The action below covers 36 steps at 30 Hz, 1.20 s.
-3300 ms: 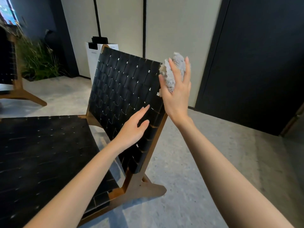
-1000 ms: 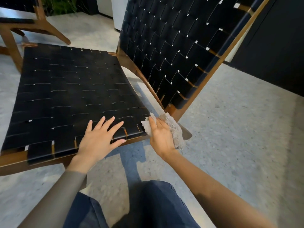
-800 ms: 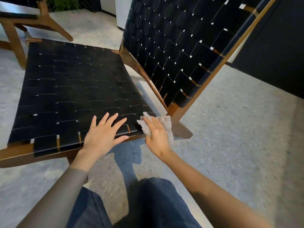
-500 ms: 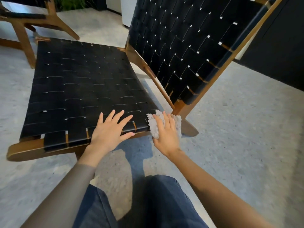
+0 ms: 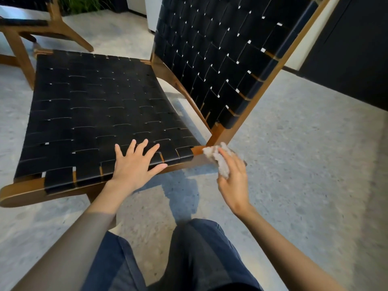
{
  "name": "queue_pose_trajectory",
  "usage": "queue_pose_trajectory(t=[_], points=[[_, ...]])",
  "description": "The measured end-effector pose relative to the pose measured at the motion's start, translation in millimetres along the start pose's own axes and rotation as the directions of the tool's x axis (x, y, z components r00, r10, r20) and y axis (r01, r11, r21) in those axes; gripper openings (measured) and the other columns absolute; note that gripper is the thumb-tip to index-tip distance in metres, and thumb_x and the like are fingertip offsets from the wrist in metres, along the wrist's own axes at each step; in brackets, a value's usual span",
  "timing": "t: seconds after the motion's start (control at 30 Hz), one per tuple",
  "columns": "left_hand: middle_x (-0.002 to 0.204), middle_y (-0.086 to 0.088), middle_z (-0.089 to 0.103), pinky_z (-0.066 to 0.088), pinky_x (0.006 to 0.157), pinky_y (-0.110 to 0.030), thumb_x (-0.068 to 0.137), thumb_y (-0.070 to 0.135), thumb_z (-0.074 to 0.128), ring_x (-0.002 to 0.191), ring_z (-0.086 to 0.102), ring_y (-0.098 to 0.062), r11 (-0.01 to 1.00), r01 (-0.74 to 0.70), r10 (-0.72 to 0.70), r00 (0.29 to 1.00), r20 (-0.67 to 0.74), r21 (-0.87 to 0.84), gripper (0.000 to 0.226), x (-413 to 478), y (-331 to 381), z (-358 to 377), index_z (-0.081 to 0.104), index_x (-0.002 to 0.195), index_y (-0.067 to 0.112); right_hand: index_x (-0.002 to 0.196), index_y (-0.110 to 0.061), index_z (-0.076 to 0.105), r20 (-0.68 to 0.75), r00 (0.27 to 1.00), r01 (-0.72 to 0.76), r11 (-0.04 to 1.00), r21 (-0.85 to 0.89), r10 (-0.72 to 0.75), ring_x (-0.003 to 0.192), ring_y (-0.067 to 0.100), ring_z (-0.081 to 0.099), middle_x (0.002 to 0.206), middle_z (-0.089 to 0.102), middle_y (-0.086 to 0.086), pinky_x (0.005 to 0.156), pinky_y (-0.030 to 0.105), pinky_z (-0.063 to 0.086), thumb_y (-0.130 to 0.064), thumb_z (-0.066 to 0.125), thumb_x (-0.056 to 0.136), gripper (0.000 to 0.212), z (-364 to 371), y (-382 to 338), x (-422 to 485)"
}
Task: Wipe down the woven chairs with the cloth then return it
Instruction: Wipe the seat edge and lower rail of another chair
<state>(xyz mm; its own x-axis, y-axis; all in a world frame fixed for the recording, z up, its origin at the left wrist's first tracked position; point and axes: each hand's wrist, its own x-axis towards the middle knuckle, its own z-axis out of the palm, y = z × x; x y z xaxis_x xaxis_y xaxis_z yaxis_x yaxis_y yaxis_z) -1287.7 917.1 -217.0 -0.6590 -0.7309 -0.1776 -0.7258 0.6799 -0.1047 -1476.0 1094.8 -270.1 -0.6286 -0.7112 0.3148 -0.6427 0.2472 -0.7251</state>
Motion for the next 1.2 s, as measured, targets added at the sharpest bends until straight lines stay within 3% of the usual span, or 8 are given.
queue_pose_trajectory(t=[0.17,0.27,0.47,0.67,0.83,0.9,1.03,1.2], points=[[0.159,-0.011,-0.005,-0.001,0.108,-0.068,0.078,0.07,0.002,0.144,-0.004,-0.042,1.0,-0.009,0.012,0.996,0.094,-0.03,0.071,12.8,11.5,-2.3,-0.009,0.145,0.049,0.148,-0.025,0.03,-0.193,0.981,-0.04,0.997,-0.07,0.026,0.141,0.02,0.018,0.154,0.025,0.0,0.115,0.041,0.019,-0.002,0.058,0.085,0.072,-5.8,0.1,17.4],[0.159,-0.01,-0.008,0.0,0.109,-0.066,0.079,0.069,0.001,0.144,-0.004,-0.041,1.0,-0.027,0.027,0.995,0.096,0.001,0.068,14.0,9.1,-0.4,-0.013,0.143,0.05,0.151,-0.03,0.021,-0.155,0.977,0.099,0.954,-0.282,-0.147,0.146,0.029,0.002,0.161,0.005,-0.002,0.117,0.045,0.012,-0.002,0.06,0.081,0.084,18.9,-15.5,49.5],[0.16,-0.01,-0.003,0.007,0.11,-0.065,0.078,0.067,-0.001,0.145,0.002,-0.039,0.998,-0.027,0.024,0.999,0.046,0.057,0.067,11.5,10.3,2.3,-0.015,0.142,0.051,0.153,-0.028,-0.008,0.0,0.999,0.045,0.948,-0.314,-0.048,0.138,0.038,-0.033,0.154,-0.033,-0.005,0.113,0.053,0.021,0.011,0.054,0.085,0.099,68.1,-6.4,50.0],[0.159,-0.008,0.011,0.011,0.112,-0.06,0.08,0.066,-0.006,0.144,0.015,-0.035,0.995,-0.017,0.029,0.991,-0.134,0.094,0.067,4.6,13.1,12.9,-0.006,0.145,0.05,0.148,-0.033,-0.019,0.065,0.996,0.072,0.938,-0.338,-0.053,0.139,0.04,-0.03,0.154,-0.033,-0.002,0.113,0.041,-0.006,0.003,0.063,0.085,0.11,83.1,6.6,32.2],[0.148,-0.001,0.041,0.028,0.111,-0.039,0.095,0.055,0.019,0.136,0.038,-0.025,0.995,-0.051,0.084,0.902,-0.424,0.089,0.056,-4.0,19.3,33.1,0.032,0.145,0.033,0.153,-0.028,-0.004,0.086,0.965,0.26,0.937,-0.233,-0.247,0.137,0.046,-0.031,0.158,-0.024,0.007,0.102,0.024,-0.032,0.008,0.061,0.079,0.105,98.4,9.2,19.6],[0.141,-0.001,0.05,0.037,0.103,-0.035,0.097,0.049,0.032,0.131,0.046,-0.023,0.995,-0.062,0.094,0.861,-0.5,0.081,0.051,-4.5,18.7,41.6,0.043,0.141,0.027,0.154,-0.026,-0.004,0.106,0.948,0.318,0.92,-0.228,-0.302,0.139,0.044,-0.028,0.159,-0.021,0.008,0.105,0.027,-0.027,-0.001,0.062,0.083,0.099,103.2,11.0,15.8],[0.139,0.001,0.053,0.04,0.097,-0.031,0.097,0.05,0.033,0.13,0.048,-0.02,0.992,-0.034,0.093,0.836,-0.541,0.117,0.05,-3.3,17.8,47.3,0.045,0.14,0.026,0.152,-0.03,-0.011,0.369,0.843,0.501,0.82,-0.275,-0.391,0.14,0.035,-0.031,0.157,-0.027,0.001,0.109,0.058,-0.012,-0.068,0.048,0.086,0.097,90.5,21.2,14.5],[0.133,-0.001,0.058,0.041,0.093,-0.032,0.096,0.049,0.038,0.124,0.053,-0.021,0.994,0.032,0.034,0.824,-0.566,0.106,0.047,-1.1,25.0,50.5,0.052,0.135,0.024,0.153,-0.034,-0.004,0.496,0.726,0.687,0.539,-0.487,-0.477,0.145,0.041,-0.01,0.161,-0.013,0.002,0.114,0.054,0.001,-0.056,0.025,0.099,0.065,53.6,34.8,27.2]])
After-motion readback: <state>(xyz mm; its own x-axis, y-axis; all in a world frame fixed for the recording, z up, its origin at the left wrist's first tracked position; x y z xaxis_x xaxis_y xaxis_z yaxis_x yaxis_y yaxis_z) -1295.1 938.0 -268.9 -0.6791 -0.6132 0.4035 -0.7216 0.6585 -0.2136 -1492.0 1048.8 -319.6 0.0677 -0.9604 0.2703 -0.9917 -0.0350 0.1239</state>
